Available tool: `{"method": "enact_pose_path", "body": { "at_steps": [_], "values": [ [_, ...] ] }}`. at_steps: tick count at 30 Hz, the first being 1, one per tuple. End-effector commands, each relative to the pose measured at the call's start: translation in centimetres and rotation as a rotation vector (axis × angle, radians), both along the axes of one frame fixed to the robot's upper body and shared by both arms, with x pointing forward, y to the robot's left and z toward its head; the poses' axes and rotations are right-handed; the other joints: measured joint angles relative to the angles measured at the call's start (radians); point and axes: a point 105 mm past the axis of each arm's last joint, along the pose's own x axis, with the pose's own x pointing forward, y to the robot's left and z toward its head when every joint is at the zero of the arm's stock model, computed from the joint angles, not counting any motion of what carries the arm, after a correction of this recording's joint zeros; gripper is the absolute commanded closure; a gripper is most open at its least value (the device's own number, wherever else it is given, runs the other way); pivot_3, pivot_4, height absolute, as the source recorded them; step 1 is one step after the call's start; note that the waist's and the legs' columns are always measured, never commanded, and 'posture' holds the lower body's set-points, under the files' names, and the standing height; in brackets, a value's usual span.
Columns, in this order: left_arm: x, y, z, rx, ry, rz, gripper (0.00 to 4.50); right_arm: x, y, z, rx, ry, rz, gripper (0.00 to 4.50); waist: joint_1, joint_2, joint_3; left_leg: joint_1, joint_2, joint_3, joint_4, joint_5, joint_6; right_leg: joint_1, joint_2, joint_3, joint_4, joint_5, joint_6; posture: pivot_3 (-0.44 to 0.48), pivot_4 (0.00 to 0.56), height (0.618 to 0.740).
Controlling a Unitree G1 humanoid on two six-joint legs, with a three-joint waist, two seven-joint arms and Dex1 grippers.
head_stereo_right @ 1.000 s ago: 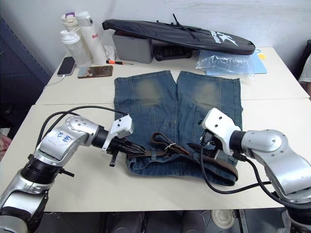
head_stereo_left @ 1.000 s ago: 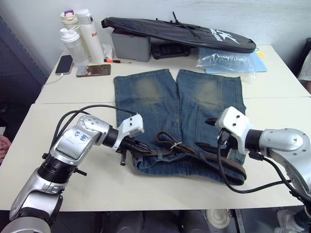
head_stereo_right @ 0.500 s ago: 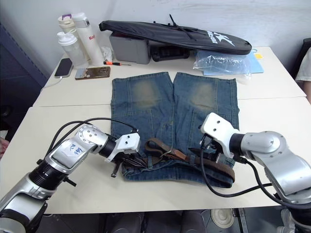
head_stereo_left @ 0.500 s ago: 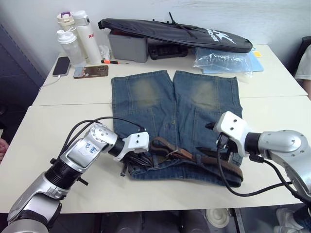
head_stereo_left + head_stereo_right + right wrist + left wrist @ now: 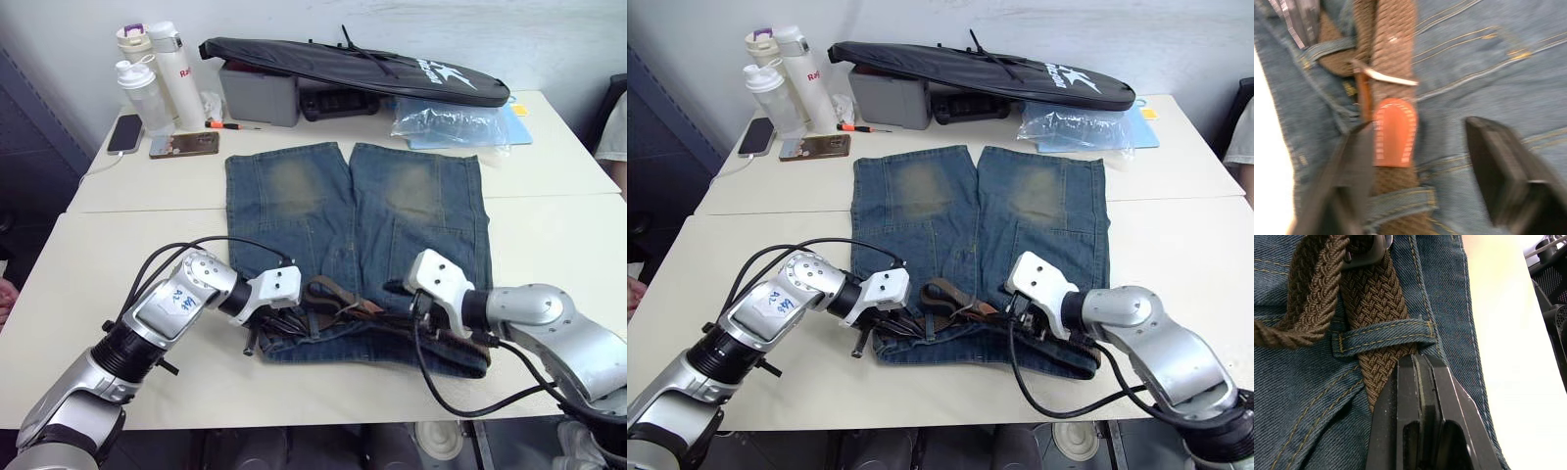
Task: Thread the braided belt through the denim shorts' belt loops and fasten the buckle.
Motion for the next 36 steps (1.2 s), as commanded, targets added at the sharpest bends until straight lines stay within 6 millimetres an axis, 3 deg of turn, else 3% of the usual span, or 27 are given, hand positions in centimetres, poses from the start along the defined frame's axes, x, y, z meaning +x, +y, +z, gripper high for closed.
{"method": "enact_pose_path", "body": {
  "at_steps": [1,18,29,32,34,36],
  "values": [
    [-0.3,0.9,-1.6,0.055,0.04,0.034,4.5,-0.3,0.6,0.2,0.013,-0.008,0.018,2.6,0.0,0.0,0.0,0.0,0.0,0.0,0.0,0.0,0.0,0.0,0.0,0.0,0.0,0.0,0.0,0.0,0.15,0.74],
    [-0.3,1.2,-1.7,0.051,0.038,0.042,4.5,-1.1,1.2,0.7,0.111,0.07,0.017,2.6,-0.001,0.0,0.0,0.0,0.0,0.0,0.0,0.0,0.001,0.0,0.0,0.0,0.0,0.0,0.0,0.0,0.15,0.74],
    [-0.2,1.2,-1.7,0.05,0.029,0.051,4.5,-0.8,0.7,-0.8,0.118,0.149,-0.028,2.6,-0.001,0.0,0.0,0.0,0.0,0.0,0.0,-0.001,0.001,0.0,0.0,0.0,0.0,0.0,0.0,0.0,0.15,0.74],
    [-0.3,1.3,-1.7,0.05,0.029,0.052,4.5,-0.9,0.7,-1.1,0.174,0.204,-0.061,3.36,-0.002,0.0,0.0,0.0,0.0,0.0,0.0,-0.001,0.001,0.0,0.0,0.0,0.0,0.0,0.0,0.0,0.15,0.74],
    [-0.3,1.3,-1.7,0.049,0.028,0.054,4.5,-0.9,0.4,-1.4,0.189,0.249,-0.095,4.32,-0.002,0.0,0.0,0.0,0.0,0.0,0.0,-0.001,0.001,0.0,0.0,0.0,0.0,0.0,0.0,0.0,0.15,0.74],
    [-0.3,1.2,-1.6,0.047,0.027,0.055,4.5,-0.8,0.3,-1.6,0.195,0.279,-0.119,4.47,-0.001,0.0,-0.001,0.0,0.0,0.0,0.0,-0.001,0.001,0.0,0.0,0.0,0.0,0.0,0.0,0.0,0.15,0.74]
  ]
}}
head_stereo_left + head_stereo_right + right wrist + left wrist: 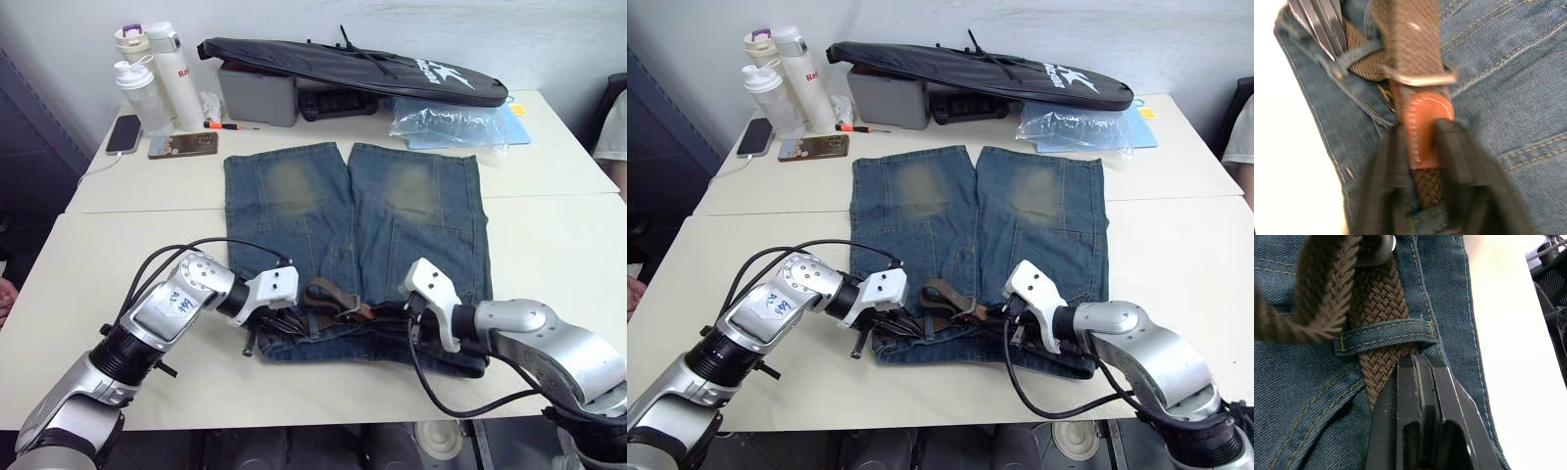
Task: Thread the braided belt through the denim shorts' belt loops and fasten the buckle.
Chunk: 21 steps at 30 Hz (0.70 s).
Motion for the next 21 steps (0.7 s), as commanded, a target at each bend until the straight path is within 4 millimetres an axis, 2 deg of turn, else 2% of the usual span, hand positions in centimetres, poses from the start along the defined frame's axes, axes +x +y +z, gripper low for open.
{"method": "enact_pose_path", "body": {
  "at_steps": [1,7,14,17,21],
  "values": [
    [-0.3,1.0,-1.5,0.06,0.035,0.039,4.5,-0.1,-0.2,-0.1,0.036,0.07,-0.043,4.47,0.0,0.0,0.0,0.0,0.0,0.0,0.0,0.0,0.0,0.0,0.0,0.0,0.0,0.0,0.0,0.0,0.15,0.74],
    [-0.3,1.2,-1.8,0.065,0.032,0.045,4.5,-0.5,-0.2,1.1,0.055,0.077,-0.018,4.47,0.001,0.0,0.0,0.0,0.0,0.0,0.0,0.0,0.001,0.0,0.0,0.0,0.0,0.0,0.0,0.0,0.15,0.74],
    [-0.5,1.5,-2.3,0.073,0.039,0.051,4.5,1.5,-2.9,4.0,-0.269,-0.352,0.067,4.47,0.001,0.0,0.0,0.0,0.0,0.0,0.0,-0.001,0.001,0.0,0.0,0.0,0.0,0.0,0.0,0.0,0.15,0.74],
    [-0.7,1.7,-2.4,0.073,0.053,0.054,4.5,1.9,-5.2,5.1,-0.48,-0.526,0.134,4.47,0.002,0.001,0.0,0.0,0.0,0.001,0.0,-0.001,0.001,-0.001,0.0,0.0,0.0,0.0,0.0,0.0,0.15,0.74],
    [-0.8,2.3,-2.8,0.086,0.065,0.059,4.5,1.5,-7.5,6.2,-0.572,-0.609,0.166,4.47,-0.002,0.0,0.0,0.0,0.001,0.002,0.0,0.0,-0.001,-0.001,0.0,0.0,0.0,0.0,0.0,0.0,0.15,0.74]
  ]
}}
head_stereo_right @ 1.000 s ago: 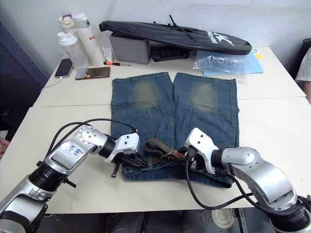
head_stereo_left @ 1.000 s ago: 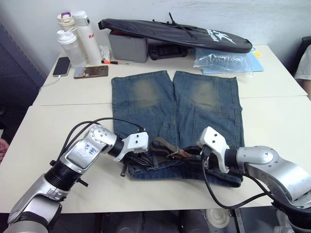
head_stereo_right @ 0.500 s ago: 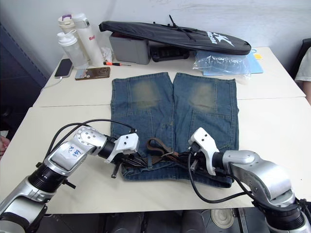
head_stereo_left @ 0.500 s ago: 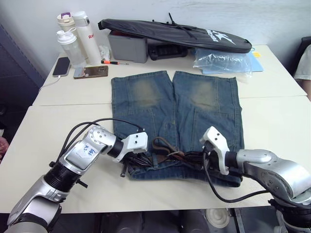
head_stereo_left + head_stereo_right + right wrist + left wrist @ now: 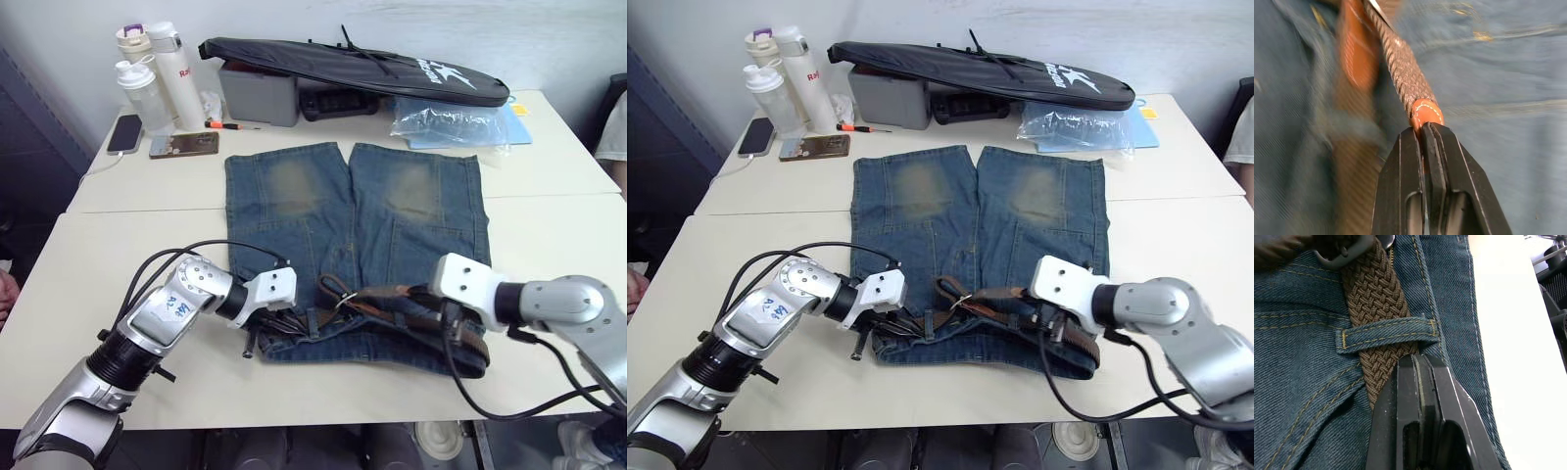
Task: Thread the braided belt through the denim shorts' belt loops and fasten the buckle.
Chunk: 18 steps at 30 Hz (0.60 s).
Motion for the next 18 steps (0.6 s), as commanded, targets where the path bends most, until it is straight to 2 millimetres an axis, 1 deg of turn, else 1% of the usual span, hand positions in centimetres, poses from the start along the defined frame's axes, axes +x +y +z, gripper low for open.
{"method": "enact_pose_path", "body": {
  "at_steps": [1,4,5,10,12,16,18],
  "values": [
    [-0.6,2.2,-2.6,0.1,0.077,0.041,4.5,-0.1,-2.6,2.1,-0.087,-0.123,0.005,4.47,0.0,0.0,0.0,0.0,0.0,0.0,0.0,0.0,-0.001,0.0,0.0,0.0,0.0,0.0,0.0,0.0,0.15,0.74],
    [-0.6,2.5,-2.8,0.109,0.08,0.039,4.5,-1.3,-4.4,1.6,-0.127,-0.105,-0.001,4.47,0.003,0.0,0.0,0.0,0.0,0.0,0.0,0.001,-0.001,0.0,0.0,0.0,0.0,0.0,0.0,0.0,0.15,0.74],
    [-0.6,2.6,-2.8,0.111,0.08,0.038,4.5,-1.6,-4.8,1.4,-0.133,-0.1,0.0,4.47,0.002,0.0,0.0,0.0,0.0,0.0,0.0,0.001,-0.001,0.001,0.0,0.0,-0.001,0.0,0.0,0.0,0.15,0.74],
    [-0.7,3.0,-3.0,0.114,0.093,0.034,4.5,-4.5,-8.4,-0.4,-0.19,-0.037,-0.063,4.47,0.004,-0.001,0.0,0.0,0.001,0.002,-0.001,-0.001,-0.001,0.002,0.0,0.001,-0.002,-0.002,-0.003,0.0,0.15,0.74],
    [-0.7,2.9,-3.0,0.109,0.097,0.032,4.5,-4.9,-9.0,-0.8,-0.195,-0.03,-0.079,4.47,0.002,-0.001,0.0,0.0,0.002,0.003,0.0,-0.002,-0.001,0.003,0.001,0.001,-0.002,-0.002,-0.003,0.0,0.15,0.74],
    [-0.6,2.7,-2.8,0.1,0.102,0.021,4.5,-5.9,-10.9,-2.7,-0.226,0.012,-0.105,4.47,0.001,0.0,-0.001,0.001,0.002,0.005,0.0,-0.003,-0.001,0.002,0.001,0.003,-0.001,-0.002,-0.003,0.0,0.15,0.74],
    [-0.6,2.8,-2.8,0.102,0.101,0.021,4.5,-6.2,-11.5,-3.3,-0.228,0.028,-0.115,4.47,0.004,0.0,-0.001,0.001,0.002,0.005,0.0,-0.003,-0.001,0.002,0.001,0.004,-0.001,-0.003,-0.004,0.0,0.15,0.74]
  ]
}}
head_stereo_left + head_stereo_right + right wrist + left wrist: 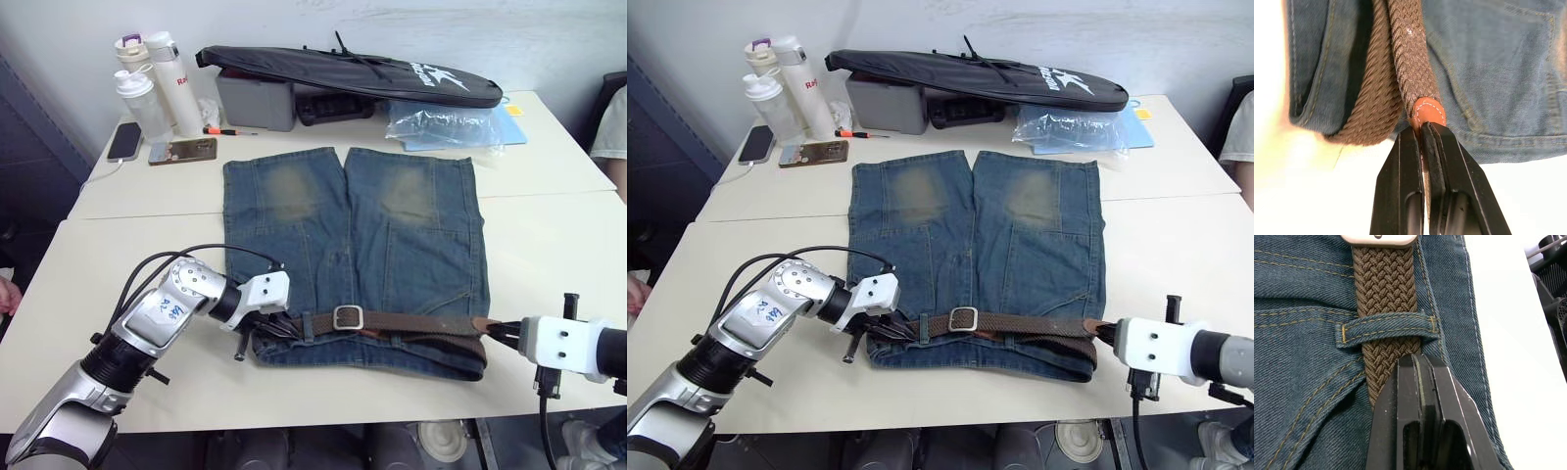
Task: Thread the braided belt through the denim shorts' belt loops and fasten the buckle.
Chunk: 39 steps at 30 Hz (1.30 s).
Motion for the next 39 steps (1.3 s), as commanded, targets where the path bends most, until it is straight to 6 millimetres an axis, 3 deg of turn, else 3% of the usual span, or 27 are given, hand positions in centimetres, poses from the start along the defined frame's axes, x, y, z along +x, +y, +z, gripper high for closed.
{"method": "enact_pose_path", "body": {
  "at_steps": [1,11,12,13,16,20,22,24,27,32,36,39],
  "values": [
    [-0.5,1.9,-2.4,0.099,0.085,0.044,4.5,-0.2,-2.9,-0.4,-0.056,-0.006,-0.086,4.47,0.001,0.0,0.0,0.0,0.0,0.0,0.0,0.0,0.0,0.0,0.0,0.0,0.0,0.0,0.0,0.0,0.15,0.74],
    [0.6,1.5,-0.7,0.018,0.048,0.078,4.5,0.3,-1.1,-0.7,0.082,0.014,-0.087,4.47,0.002,0.0,0.0,0.0,0.0,0.001,0.001,0.0,0.0,0.0,0.0,0.002,0.0,0.0,0.0,0.0,0.15,0.74],
    [0.6,1.6,-0.3,0.006,0.044,0.069,4.5,0.2,-0.9,-0.7,0.094,0.026,-0.083,3.75,0.002,-0.001,0.0,0.0,0.0,0.001,0.001,0.0,0.0,0.0,0.0,0.002,0.0,0.0,0.0,0.0,0.15,0.74],
    [0.6,1.6,0.0,-0.007,0.043,0.065,4.5,0.2,-0.8,-0.6,0.103,0.031,-0.082,3.46,0.002,-0.001,0.0,0.0,0.0,0.001,0.001,0.0,0.0,0.0,0.0,0.002,0.0,0.0,0.0,0.0,0.15,0.74],
    [0.4,1.7,1.5,-0.07,0.066,0.057,3.46,0.3,-1.1,0.2,0.113,0.039,-0.089,2.01,-0.001,0.0,0.001,0.0,0.0,0.001,0.001,0.0,0.0,-0.001,0.0,0.002,0.001,0.0,0.0,0.0,0.15,0.74],
    [-0.2,2.7,4.3,-0.124,0.071,0.032,1.69,0.9,-1.6,1.7,0.194,0.065,-0.142,0.05,-0.003,0.001,0.001,0.0,0.0,0.001,0.001,0.0,0.0,-0.001,0.001,0.002,0.001,0.0,0.0,0.0,0.15,0.74],
    [0.1,2.8,6.5,-0.194,0.05,0.046,0.72,1.4,-1.5,2.9,0.298,0.09,-0.18,0.0,-0.001,-0.001,0.002,0.0,0.001,0.001,0.001,0.0,0.0,-0.001,0.001,0.002,0.001,0.0,0.0,0.0,0.15,0.74],
    [0.4,3.3,9.0,-0.301,0.058,0.096,0.03,2.3,-1.1,4.5,0.456,0.114,-0.222,0.0,0.0,-0.002,0.003,0.0,0.0,0.001,0.002,0.0,0.0,-0.001,0.001,0.002,0.001,0.001,0.0,0.0,0.15,0.74],
    [0.5,4.5,11.0,-0.414,0.065,0.189,0.03,3.3,-0.4,6.0,0.66,0.156,-0.261,0.0,0.001,-0.001,0.002,0.002,0.0,-0.001,0.002,0.001,-0.001,-0.001,0.001,0.001,0.001,0.001,0.0,0.0,0.15,0.74],
    [0.0,6.6,11.4,-0.517,0.003,0.335,0.03,4.9,0.1,6.4,0.814,0.165,-0.312,0.0,-0.002,-0.001,0.002,0.003,0.0,-0.001,0.0,0.001,-0.002,-0.001,0.001,0.001,0.002,0.001,0.001,0.0,0.15,0.74],
    [1.3,9.2,9.2,-0.475,-0.14,0.59,0.03,6.5,0.1,6.0,0.941,0.14,-0.382,0.0,0.0,-0.002,0.003,0.004,0.001,0.001,0.0,0.0,-0.003,-0.001,0.001,0.002,0.002,0.001,0.001,0.0,0.15,0.74],
    [1.2,9.6,7.6,-0.454,-0.216,0.67,0.03,6.7,0.7,4.9,0.942,0.145,-0.386,0.0,0.004,-0.002,0.003,0.006,0.001,0.002,0.0,0.0,-0.003,-0.001,0.001,0.005,0.0,0.001,0.001,0.0,0.15,0.74]
  ]
}}
